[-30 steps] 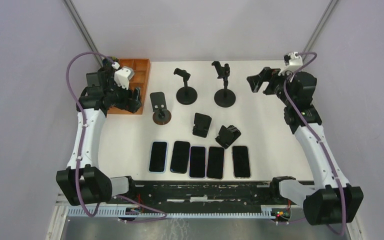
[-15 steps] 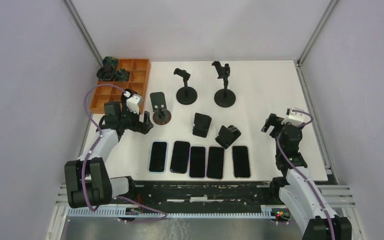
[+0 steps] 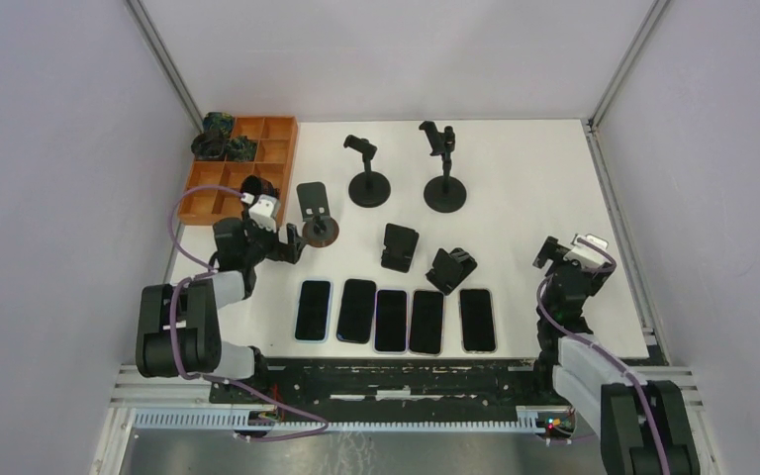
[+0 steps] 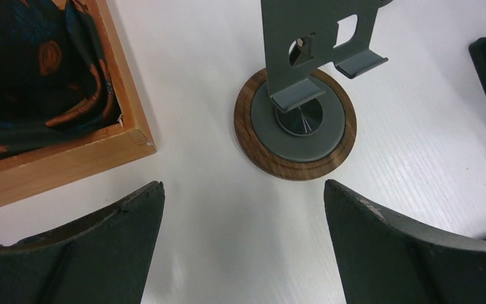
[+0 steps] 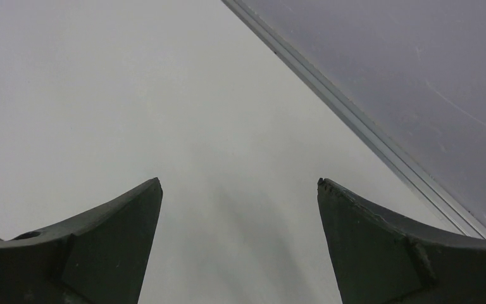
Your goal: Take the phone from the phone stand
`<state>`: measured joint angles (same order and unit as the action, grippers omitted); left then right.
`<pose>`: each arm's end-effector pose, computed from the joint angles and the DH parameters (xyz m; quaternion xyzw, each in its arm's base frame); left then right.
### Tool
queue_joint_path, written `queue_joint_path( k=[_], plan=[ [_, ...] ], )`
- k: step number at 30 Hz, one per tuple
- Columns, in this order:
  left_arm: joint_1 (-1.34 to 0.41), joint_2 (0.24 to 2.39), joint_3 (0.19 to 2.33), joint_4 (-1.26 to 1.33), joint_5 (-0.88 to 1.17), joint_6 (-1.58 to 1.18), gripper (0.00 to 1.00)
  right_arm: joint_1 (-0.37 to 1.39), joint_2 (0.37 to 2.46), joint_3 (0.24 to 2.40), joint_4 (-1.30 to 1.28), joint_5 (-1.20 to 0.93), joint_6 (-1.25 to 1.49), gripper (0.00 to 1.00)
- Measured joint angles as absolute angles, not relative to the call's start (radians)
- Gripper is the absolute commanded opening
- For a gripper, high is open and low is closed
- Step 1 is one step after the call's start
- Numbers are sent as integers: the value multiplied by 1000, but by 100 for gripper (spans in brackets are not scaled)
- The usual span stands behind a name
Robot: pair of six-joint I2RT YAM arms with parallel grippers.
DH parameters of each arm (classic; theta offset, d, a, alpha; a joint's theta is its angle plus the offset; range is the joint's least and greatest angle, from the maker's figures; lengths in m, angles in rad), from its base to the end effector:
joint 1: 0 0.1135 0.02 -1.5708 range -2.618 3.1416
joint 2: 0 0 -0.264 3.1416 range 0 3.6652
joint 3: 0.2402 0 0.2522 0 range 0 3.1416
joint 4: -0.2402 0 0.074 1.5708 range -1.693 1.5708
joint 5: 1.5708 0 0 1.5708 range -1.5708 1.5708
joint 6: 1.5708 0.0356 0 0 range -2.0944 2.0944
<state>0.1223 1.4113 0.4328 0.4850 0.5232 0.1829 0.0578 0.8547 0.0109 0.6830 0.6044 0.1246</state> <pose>0.2572 0.0137 0.1547 0.1577 0.8248 -0.1441 0.5235 0.1572 -0.0112 0.1530 0.2170 0.7203 -0.1694 0.6367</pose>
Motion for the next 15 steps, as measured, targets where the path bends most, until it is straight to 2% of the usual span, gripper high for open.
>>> queue_joint_path(
  k=[8, 15],
  plan=[
    [127, 1471, 318, 853, 503, 99, 100, 58, 1168, 10, 1054, 645, 76, 98],
    [129, 1473, 204, 1078, 434, 47, 100, 58, 1214, 10, 1235, 609, 33, 98]
  ],
)
